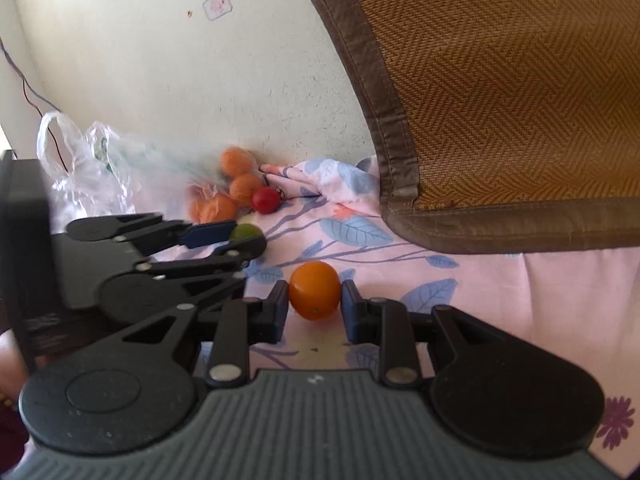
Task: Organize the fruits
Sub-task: 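Grasp a small orange with the right tool while the left tool grasps a green lime, then lower the orange and lime into the green bowl and open both tools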
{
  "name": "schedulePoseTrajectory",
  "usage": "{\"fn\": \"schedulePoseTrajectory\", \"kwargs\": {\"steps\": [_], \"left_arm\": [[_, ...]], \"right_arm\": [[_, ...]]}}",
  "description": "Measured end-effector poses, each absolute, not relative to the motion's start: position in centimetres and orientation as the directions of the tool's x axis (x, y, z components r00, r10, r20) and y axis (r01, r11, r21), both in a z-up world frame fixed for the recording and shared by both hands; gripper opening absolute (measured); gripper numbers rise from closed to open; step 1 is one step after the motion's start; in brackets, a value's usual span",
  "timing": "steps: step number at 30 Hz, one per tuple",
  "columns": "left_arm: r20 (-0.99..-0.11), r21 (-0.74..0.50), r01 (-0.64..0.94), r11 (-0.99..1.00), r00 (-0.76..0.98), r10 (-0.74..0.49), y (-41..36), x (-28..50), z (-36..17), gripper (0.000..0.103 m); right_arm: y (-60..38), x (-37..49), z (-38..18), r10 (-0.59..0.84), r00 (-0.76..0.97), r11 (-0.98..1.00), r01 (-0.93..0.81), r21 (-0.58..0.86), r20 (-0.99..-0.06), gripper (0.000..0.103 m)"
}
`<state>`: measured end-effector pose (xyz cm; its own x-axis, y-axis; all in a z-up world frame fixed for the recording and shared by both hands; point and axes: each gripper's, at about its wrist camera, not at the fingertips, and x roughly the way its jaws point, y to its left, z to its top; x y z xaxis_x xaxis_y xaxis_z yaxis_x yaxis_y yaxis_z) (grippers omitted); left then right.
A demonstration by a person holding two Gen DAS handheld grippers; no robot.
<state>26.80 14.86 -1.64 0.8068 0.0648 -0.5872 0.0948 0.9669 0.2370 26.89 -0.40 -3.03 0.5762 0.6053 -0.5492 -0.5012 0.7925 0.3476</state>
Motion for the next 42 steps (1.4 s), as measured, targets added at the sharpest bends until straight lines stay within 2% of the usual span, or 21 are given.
{"fn": "schedulePoseTrajectory", "kwargs": {"steps": [3,9,14,17,20,25,31,36,38,42], "left_arm": [[-0.58,0.237,0.115,0.965,0.814,0.046,13.0,23.9,-1.5,0.027],[-0.59,0.176,0.219,0.96,0.804,-0.076,8.4,18.9,-0.8,0.027],[-0.539,0.064,0.36,0.931,0.797,-0.271,2.7,17.0,2.9,0.028],[-0.495,0.002,0.419,0.908,0.789,-0.363,-0.9,18.1,5.9,0.028],[-0.478,-0.04,0.461,0.887,0.77,-0.422,-4.6,20.5,7.9,0.028],[-0.526,-0.12,0.46,0.88,0.722,-0.449,-9.5,26.4,7.7,0.028],[-0.601,-0.2,0.463,0.864,0.639,-0.481,-12.6,32.0,4.6,0.028],[-0.611,-0.22,0.469,0.855,0.617,-0.496,-14.0,33.5,3.3,0.03],[-0.609,-0.225,0.472,0.852,0.615,-0.501,-14.3,33.6,3.1,0.034],[-0.597,-0.236,0.452,0.86,0.631,-0.496,-13.7,32.9,3.5,0.037]], "right_arm": [[-0.7,26.7,-3.3,0.576,0.572,0.812,-0.483,0.327,-0.584,0.031],[-6.1,21.6,-2.6,0.575,0.586,0.813,-0.485,0.321,-0.572,0.031],[-14.2,16.1,0.3,0.551,0.713,0.834,-0.462,0.302,-0.433,0.031],[-18.4,14.1,2.0,0.46,0.826,0.886,-0.406,0.223,-0.325,0.031],[-22.5,15.0,2.4,0.36,0.891,0.927,-0.31,0.208,-0.276,0.031],[-27.7,18.0,1.0,0.234,0.927,0.959,-0.17,0.227,-0.293,0.031],[-29.9,19.6,-0.7,0.22,0.918,0.957,-0.137,0.256,-0.331,0.031],[-29.8,19.8,-1.2,0.213,0.899,0.96,-0.12,0.252,-0.383,0.033],[-29.9,19.8,-1.2,0.214,0.901,0.96,-0.121,0.254,-0.377,0.045],[-30.0,19.6,-1.1,0.207,0.912,0.961,-0.121,0.251,-0.354,0.047]]}}
